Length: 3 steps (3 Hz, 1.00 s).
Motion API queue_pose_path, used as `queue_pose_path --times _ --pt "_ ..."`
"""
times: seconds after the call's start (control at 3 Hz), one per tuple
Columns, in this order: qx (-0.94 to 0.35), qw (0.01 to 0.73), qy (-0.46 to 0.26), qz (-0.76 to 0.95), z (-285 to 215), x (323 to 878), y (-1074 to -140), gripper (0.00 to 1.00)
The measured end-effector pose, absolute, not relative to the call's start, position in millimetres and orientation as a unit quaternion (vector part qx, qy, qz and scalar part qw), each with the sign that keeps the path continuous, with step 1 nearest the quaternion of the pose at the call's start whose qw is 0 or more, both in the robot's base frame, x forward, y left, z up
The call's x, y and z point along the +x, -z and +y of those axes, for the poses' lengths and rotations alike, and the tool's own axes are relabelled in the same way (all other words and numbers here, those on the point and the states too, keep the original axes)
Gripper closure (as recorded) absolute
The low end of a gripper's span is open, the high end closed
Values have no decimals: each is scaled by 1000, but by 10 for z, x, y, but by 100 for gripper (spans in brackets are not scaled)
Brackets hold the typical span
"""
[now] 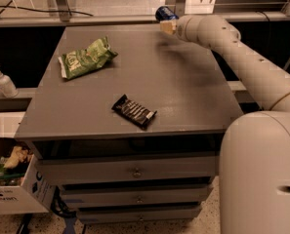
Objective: Pick pepsi can
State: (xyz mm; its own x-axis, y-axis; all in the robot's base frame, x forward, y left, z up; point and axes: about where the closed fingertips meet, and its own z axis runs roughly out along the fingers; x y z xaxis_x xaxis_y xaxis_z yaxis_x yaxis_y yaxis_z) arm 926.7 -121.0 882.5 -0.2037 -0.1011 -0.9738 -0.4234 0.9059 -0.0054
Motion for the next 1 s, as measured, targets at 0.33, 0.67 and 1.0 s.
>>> queue_pose_path --times 0.33,0.67,1.0 --pt "-203 592 -167 762 -1252 8839 -8972 100" --pt "-235 575 -205 756 -1319 8354 -9108 100" --pt "-268 548 -242 755 -1337 7895 -9147 100"
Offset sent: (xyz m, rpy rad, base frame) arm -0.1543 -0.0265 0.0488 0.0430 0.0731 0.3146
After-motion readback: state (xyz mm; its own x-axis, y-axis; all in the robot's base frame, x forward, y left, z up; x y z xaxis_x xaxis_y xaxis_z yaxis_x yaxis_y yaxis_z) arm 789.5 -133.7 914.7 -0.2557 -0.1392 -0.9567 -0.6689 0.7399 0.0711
